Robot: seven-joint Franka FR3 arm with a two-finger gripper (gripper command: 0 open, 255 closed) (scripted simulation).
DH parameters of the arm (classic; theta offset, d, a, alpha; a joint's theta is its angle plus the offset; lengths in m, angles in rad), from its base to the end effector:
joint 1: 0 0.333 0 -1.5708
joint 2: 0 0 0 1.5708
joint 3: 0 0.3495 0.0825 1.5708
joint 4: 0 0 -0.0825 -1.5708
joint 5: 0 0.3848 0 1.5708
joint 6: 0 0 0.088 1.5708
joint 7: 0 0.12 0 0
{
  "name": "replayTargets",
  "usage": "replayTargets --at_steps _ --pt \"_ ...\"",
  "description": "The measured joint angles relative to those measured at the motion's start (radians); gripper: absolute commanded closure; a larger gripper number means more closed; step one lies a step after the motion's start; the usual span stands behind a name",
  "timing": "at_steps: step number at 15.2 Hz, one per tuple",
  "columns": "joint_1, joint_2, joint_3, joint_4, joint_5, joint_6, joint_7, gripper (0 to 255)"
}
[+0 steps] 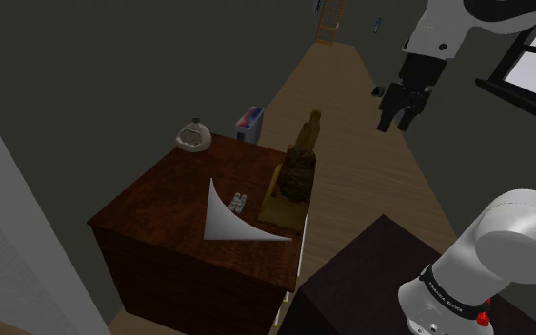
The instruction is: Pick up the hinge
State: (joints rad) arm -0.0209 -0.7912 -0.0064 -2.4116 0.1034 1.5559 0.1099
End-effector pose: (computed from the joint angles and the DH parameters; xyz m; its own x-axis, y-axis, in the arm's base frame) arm 0.2782 0.0044 0.5760 0.9883 -0.1324 -0.0758 -0.1396 -0.9852 -0.0999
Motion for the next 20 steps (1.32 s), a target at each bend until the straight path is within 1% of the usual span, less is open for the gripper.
replayTargets --at_steps 2,3,6,9,13,16,20 --pt "0.000 0.007 0.008 -0.005 0.005 0.012 0.011 0" --pt "0.002 0.017 0.023 -0.018 0.015 0.037 0.031 0" --pt "0.003 0.069 0.068 -0.062 0.043 0.138 0.092 0" --pt "0.002 0.144 0.108 -0.081 0.065 0.240 0.151 0" --pt "-0.002 0.258 0.162 -0.086 0.085 0.369 0.235 0" --pt "-0.005 0.368 0.206 -0.076 0.093 0.475 0.303 0" --pt "-0.010 0.513 0.258 -0.050 0.085 0.602 0.404 0"
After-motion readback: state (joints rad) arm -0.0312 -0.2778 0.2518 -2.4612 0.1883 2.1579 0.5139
